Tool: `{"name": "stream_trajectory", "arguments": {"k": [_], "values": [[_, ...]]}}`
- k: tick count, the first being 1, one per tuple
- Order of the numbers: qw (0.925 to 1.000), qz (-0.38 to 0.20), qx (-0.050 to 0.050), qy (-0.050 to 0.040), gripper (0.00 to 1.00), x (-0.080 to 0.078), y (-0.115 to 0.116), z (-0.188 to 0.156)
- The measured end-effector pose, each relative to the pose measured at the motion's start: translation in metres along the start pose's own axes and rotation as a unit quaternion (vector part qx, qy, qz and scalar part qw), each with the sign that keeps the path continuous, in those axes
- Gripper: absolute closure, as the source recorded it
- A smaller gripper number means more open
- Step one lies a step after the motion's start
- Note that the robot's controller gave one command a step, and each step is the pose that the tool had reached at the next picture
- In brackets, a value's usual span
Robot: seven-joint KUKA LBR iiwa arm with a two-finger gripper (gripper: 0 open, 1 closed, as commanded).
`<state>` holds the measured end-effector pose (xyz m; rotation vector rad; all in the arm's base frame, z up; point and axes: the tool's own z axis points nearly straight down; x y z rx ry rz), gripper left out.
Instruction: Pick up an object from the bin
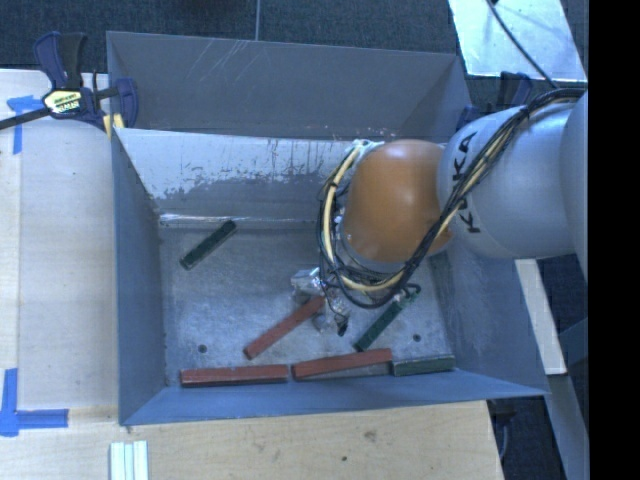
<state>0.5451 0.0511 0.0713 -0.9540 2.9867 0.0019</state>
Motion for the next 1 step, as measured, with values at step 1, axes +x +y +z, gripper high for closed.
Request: {"name": "stream_trajectory", "arguments": {"k": [1], "values": [[0.9993,0.037,0.003,-0.0022,1.00,0.0028,-0.0131,-0.1301]]}}
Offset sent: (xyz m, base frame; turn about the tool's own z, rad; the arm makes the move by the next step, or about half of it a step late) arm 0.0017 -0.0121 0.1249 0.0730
